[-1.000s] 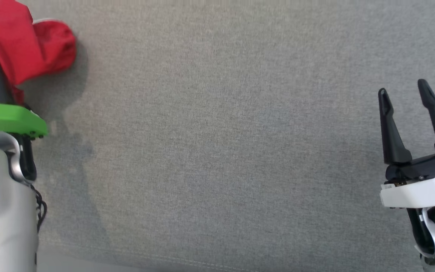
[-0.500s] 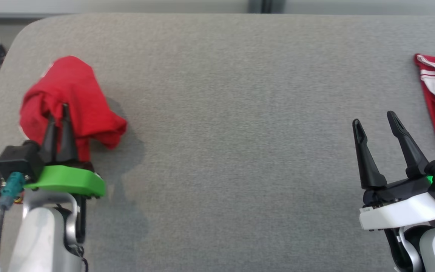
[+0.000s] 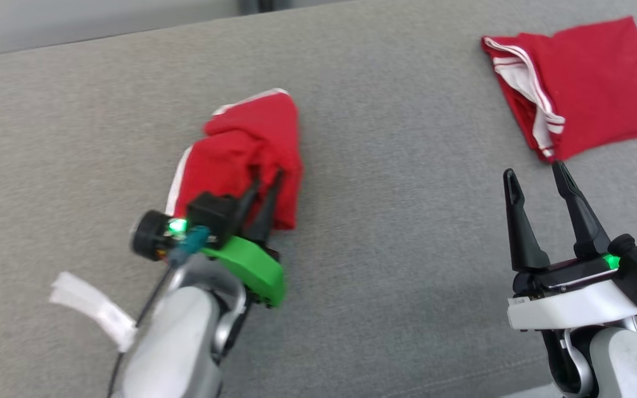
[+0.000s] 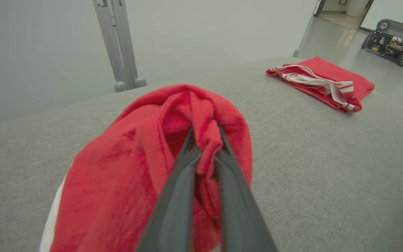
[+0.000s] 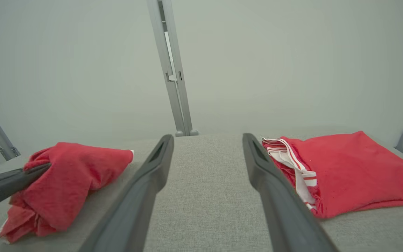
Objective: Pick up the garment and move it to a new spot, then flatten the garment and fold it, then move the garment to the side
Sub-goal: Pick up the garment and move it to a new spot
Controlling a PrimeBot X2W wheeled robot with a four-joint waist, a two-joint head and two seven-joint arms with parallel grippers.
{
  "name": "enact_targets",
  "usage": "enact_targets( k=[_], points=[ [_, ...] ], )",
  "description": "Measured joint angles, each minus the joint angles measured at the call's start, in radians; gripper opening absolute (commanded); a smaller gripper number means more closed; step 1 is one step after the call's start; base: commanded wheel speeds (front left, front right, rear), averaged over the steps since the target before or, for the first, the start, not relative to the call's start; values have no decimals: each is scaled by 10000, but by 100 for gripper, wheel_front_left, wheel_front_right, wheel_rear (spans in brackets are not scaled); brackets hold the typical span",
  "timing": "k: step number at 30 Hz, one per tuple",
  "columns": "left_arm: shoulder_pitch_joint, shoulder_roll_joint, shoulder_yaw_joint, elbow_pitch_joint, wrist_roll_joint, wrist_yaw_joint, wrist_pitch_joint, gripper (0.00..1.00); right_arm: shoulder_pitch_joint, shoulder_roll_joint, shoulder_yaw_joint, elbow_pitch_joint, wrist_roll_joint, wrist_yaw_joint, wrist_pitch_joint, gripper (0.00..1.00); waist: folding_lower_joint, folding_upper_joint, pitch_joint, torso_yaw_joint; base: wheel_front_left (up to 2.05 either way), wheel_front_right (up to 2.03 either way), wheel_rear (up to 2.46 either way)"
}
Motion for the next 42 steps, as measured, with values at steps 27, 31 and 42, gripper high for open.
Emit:
enact_targets(
  k=[27, 31, 42],
  points=[
    [-90, 437, -575, 50, -686, 1618, -2447, 100, 122, -119, -378, 142, -194, 0, 207, 100, 0, -1, 225, 124, 0, 0, 0],
    [553, 928, 265, -198, -884, 2042, -2466, 100, 258, -188, -345, 42, -192, 0, 405, 100, 0, -1, -153, 645, 0, 0, 0],
    [2337, 1697, 1333, -849, -1200, 2211, -2510, 100, 791, -245, -334, 238, -144, -2, 715, 100, 0, -1, -1231, 1395, 0, 0, 0]
  ],
)
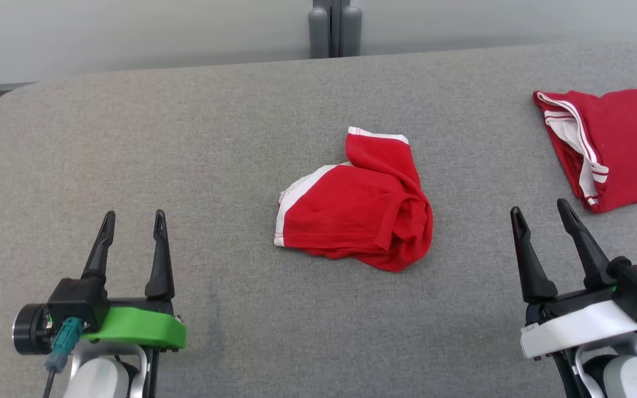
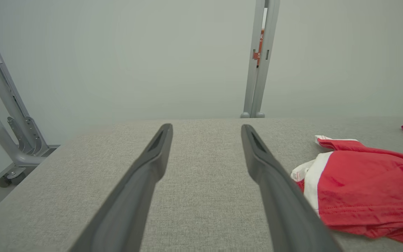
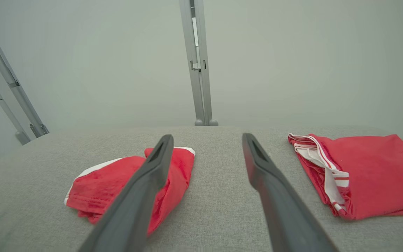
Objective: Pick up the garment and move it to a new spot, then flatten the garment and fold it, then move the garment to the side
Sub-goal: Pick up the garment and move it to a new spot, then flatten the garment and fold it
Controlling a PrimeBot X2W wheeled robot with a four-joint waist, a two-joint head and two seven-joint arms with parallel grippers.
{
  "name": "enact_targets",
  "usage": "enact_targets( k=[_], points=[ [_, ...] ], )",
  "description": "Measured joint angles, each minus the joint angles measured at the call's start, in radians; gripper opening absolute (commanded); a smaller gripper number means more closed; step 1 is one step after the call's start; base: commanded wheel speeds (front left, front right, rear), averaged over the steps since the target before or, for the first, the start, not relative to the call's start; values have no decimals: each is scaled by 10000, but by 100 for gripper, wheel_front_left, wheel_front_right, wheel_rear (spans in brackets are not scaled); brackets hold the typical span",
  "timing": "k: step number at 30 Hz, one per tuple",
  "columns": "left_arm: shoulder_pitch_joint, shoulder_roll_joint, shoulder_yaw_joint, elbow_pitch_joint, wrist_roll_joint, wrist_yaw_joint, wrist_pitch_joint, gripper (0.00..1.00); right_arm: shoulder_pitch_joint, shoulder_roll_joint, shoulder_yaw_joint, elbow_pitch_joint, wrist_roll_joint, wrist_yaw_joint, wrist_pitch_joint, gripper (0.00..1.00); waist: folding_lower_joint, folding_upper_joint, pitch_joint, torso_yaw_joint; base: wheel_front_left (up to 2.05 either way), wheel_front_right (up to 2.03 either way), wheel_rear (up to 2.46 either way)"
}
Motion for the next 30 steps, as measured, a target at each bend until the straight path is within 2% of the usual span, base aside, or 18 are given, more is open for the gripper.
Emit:
enact_targets(
  k=[12, 30],
  points=[
    [1098, -33, -73, -75, 92, -42, 0, 100, 837, 242, -86, 104, 4, 0, 290, 100, 0, 0, -971, 29, 0, 0, 0],
    [1112, -23, -161, 92, 123, -88, -2, 100, 927, 268, -100, -8, -23, 0, 435, 100, 0, 0, -1051, -35, 0, 0, 0]
  ],
)
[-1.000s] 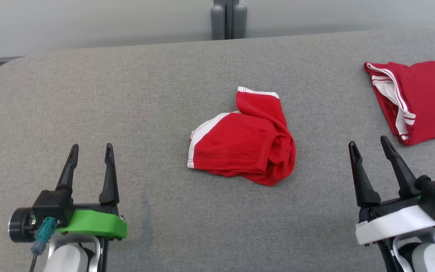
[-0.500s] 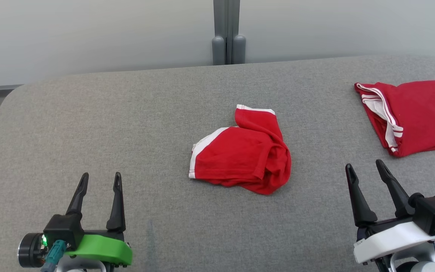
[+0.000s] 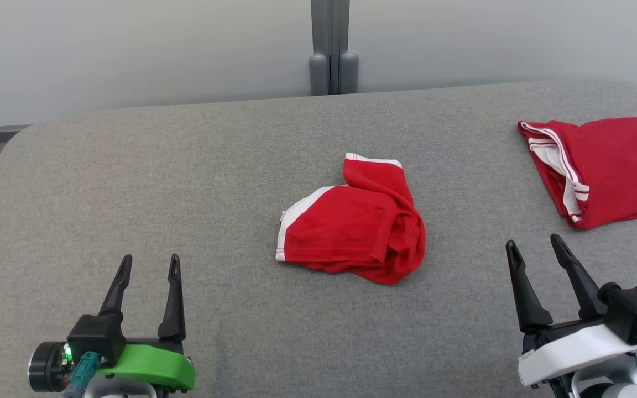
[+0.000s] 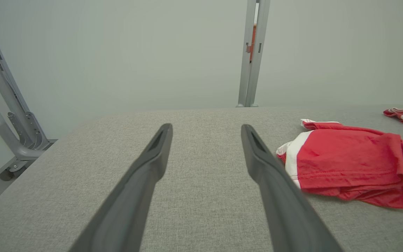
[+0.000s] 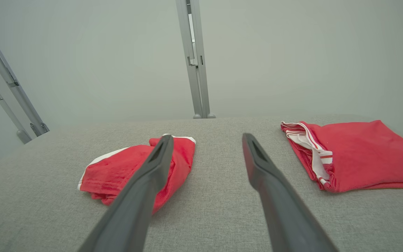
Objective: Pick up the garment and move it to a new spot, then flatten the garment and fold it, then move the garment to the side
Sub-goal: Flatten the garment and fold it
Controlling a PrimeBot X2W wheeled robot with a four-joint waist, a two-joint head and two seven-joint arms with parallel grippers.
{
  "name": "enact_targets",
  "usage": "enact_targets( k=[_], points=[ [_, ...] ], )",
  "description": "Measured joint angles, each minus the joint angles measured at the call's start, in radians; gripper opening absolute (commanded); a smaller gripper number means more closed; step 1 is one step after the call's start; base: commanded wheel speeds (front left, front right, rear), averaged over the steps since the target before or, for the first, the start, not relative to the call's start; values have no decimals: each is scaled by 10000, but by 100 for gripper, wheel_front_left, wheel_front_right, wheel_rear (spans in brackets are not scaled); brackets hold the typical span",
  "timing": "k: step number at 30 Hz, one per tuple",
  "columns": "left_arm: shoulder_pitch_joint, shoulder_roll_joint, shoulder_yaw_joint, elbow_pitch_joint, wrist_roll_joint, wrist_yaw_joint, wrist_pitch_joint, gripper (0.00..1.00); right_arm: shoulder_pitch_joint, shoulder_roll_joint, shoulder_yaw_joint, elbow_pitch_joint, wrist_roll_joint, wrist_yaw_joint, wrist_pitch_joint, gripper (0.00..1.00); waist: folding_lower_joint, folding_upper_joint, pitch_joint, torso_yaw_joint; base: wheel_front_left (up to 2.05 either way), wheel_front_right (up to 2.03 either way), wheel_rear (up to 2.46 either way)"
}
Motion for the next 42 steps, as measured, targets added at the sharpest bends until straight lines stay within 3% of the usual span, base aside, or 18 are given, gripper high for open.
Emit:
enact_targets(
  k=[6, 18, 25, 26, 27, 28, 36, 42],
  points=[
    [-321, -56, -130, -146, 234, 13, 0, 100, -300, -226, 430, 92, 0, 0, 209, 100, 0, 0, 257, 124, 0, 0, 0],
    [-1626, -786, -238, -568, 698, -297, -13, 100, -2327, -690, 3118, 2040, 508, 2, 635, 100, 0, 0, 1636, 900, 0, 0, 0],
    [-1839, -1206, -27, -476, 928, -571, -13, 100, -3186, -483, 3141, 3622, 355, 0, 629, 100, 0, 0, 2159, 1535, 0, 0, 0],
    [-1846, -1258, 2, -458, 949, -625, -13, 100, -3266, -414, 3118, 3760, 343, 0, 575, 79, 1, 0, 2229, 1627, 0, 0, 0],
    [-1846, -1277, 23, -447, 1003, -660, -13, 100, -3301, -364, 3083, 3814, 345, 2, 520, 16, 0, 0, 2274, 1673, 0, 0, 0],
    [-1847, -1306, 56, -439, 1024, -704, -13, 100, -3341, -324, 3058, 3877, 345, 0, 468, 0, 0, 0, 2330, 1718, 0, 0, 0],
    [-1825, -1388, 477, -407, 1294, -826, -13, 100, -3363, -263, 2734, 3162, 667, 2, -752, 0, 1, 0, 2364, 1593, 0, 0, 0],
    [-1756, -1360, 754, -445, 1507, -909, -13, 100, -2773, -418, 1492, 2309, 867, 2, -1001, 0, 0, 0, 2243, 1151, 0, 0, 0]
  ],
)
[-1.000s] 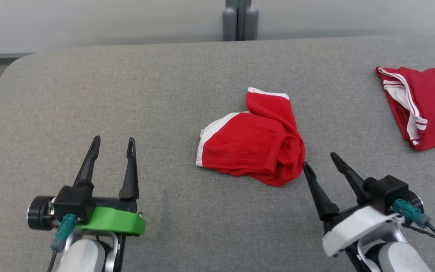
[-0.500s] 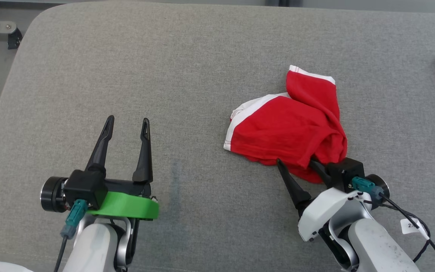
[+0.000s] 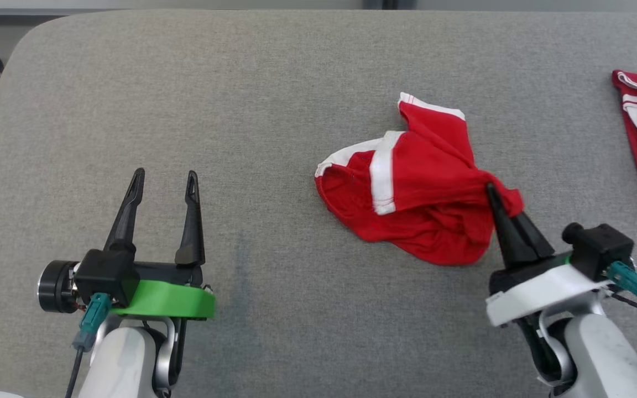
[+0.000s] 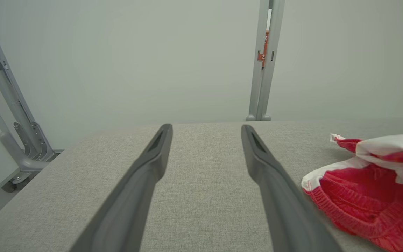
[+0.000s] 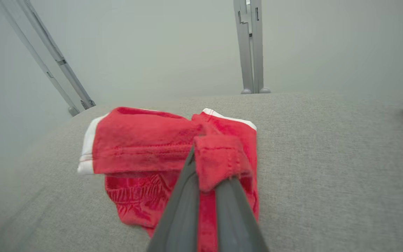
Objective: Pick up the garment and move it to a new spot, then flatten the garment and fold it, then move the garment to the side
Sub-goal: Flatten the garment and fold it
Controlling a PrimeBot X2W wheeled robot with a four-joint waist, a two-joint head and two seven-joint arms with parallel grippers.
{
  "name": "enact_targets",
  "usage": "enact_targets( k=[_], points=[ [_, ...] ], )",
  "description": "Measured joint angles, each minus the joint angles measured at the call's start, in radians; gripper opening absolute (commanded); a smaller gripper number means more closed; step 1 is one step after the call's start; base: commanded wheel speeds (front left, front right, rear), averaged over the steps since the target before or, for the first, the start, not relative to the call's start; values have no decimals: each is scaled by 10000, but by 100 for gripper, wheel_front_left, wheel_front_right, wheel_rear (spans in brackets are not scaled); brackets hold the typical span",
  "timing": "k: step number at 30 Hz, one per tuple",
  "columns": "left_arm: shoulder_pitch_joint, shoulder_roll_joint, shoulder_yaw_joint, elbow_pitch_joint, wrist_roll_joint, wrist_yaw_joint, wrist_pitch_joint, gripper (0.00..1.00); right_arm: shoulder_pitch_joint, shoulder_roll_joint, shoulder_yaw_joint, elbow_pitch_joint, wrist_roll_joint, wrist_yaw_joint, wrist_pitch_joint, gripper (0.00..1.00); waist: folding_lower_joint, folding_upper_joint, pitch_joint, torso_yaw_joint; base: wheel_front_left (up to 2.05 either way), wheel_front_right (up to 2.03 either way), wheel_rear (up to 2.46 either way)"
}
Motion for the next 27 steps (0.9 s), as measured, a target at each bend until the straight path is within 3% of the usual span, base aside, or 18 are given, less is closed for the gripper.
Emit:
enact_targets(
  k=[7, 11, 12, 13, 17, 27],
  points=[
    [9, 44, 136, -25, 146, -88, 0, 100, 965, 115, -2243, 272, 259, -2, 366, 0, 0, 0, 11, -615, 0, 0, 0],
    [-5, 61, 176, -29, 205, -107, 0, 100, 1269, 397, -2727, 1005, 769, -2, 541, 0, 0, 0, 63, -895, 0, 0, 0],
    [-10, 63, 182, -27, 209, -130, 0, 100, 1284, 412, -2663, 1200, 757, -2, 579, 36, 0, 0, 82, -955, 0, 0, 0],
    [-10, 63, 180, -21, 209, -132, 0, 100, 1284, 435, -2619, 1312, 826, -2, 591, 100, 0, 0, 95, -996, 0, 0, 0],
    [-9, 69, 217, -8, 221, -146, 0, 100, 1230, 464, -2383, 1287, 863, -2, -94, 100, 1, 0, 132, -1145, 0, 0, 0],
    [263, 58, 431, 48, 201, -36, 0, 100, 1058, -13, -1964, -681, -673, -2, -790, 100, 0, 0, -116, -1167, 0, 0, 0]
  ],
)
